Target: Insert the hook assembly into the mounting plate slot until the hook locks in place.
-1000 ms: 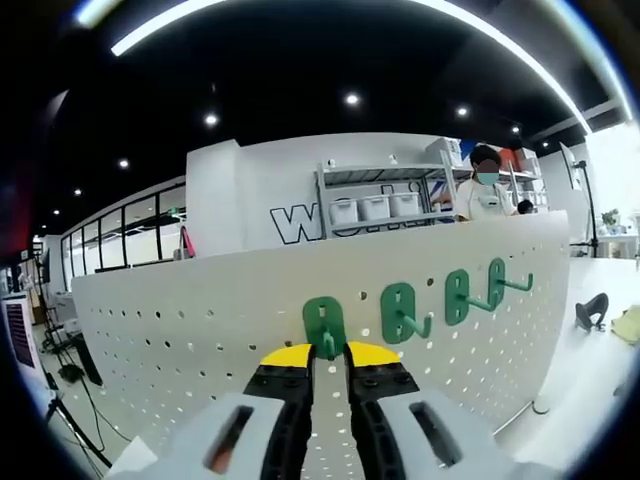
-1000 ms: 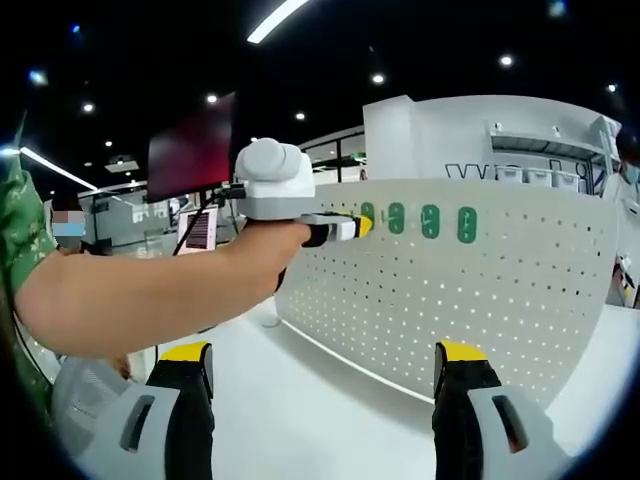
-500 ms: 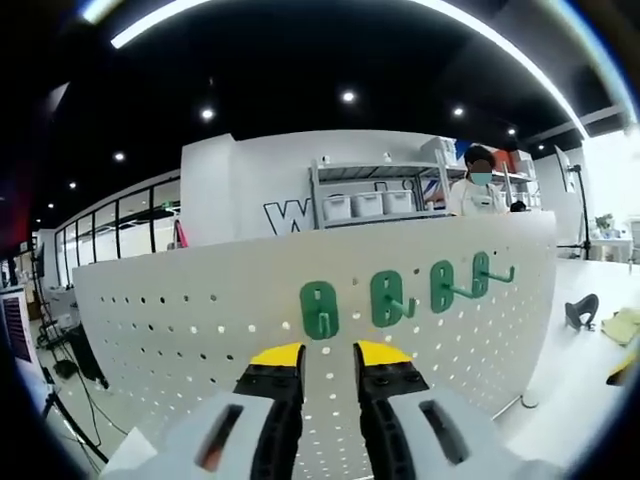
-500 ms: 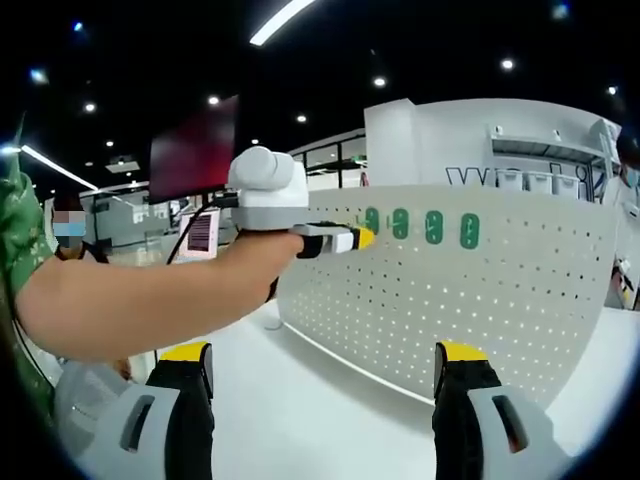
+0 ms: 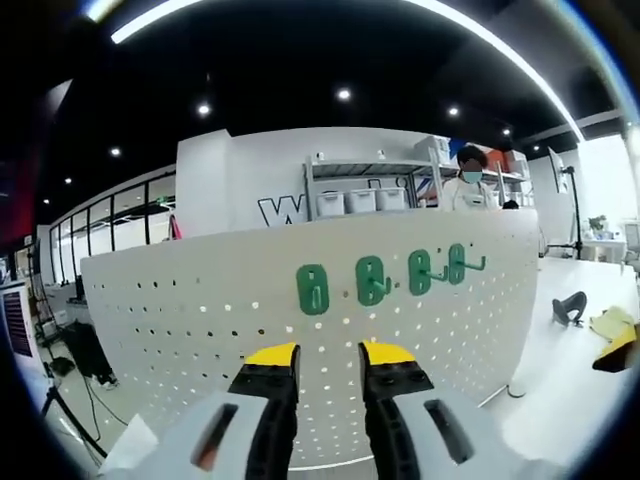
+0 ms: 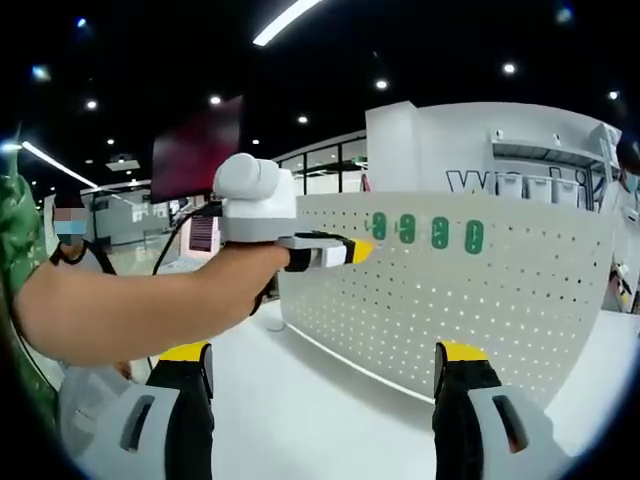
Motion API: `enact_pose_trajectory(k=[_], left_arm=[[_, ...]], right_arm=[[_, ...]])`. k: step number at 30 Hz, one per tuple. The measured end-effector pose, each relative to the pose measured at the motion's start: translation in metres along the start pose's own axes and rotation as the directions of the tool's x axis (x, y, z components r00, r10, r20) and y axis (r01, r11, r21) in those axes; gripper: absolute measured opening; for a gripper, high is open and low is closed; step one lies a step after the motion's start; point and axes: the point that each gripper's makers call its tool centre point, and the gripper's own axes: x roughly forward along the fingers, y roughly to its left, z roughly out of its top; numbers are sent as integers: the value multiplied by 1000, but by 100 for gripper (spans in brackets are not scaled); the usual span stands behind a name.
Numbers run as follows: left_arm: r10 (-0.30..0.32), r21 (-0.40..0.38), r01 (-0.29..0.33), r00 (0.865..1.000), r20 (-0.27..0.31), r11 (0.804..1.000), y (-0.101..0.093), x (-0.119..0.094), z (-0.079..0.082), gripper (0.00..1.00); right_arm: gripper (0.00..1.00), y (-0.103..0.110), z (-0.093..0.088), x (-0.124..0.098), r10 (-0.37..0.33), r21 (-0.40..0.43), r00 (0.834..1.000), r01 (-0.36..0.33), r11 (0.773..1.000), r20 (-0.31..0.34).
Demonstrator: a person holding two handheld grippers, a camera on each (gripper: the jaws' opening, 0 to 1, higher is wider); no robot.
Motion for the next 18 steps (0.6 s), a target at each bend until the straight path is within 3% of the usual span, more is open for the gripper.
enact_pose_trajectory(k=[18], left_arm=[[-44,-8,44,999,-16,999,-11,-54,-17,25]], right_arm=[[94,18,2,-14,-11,-14,1000,11,1000,4]])
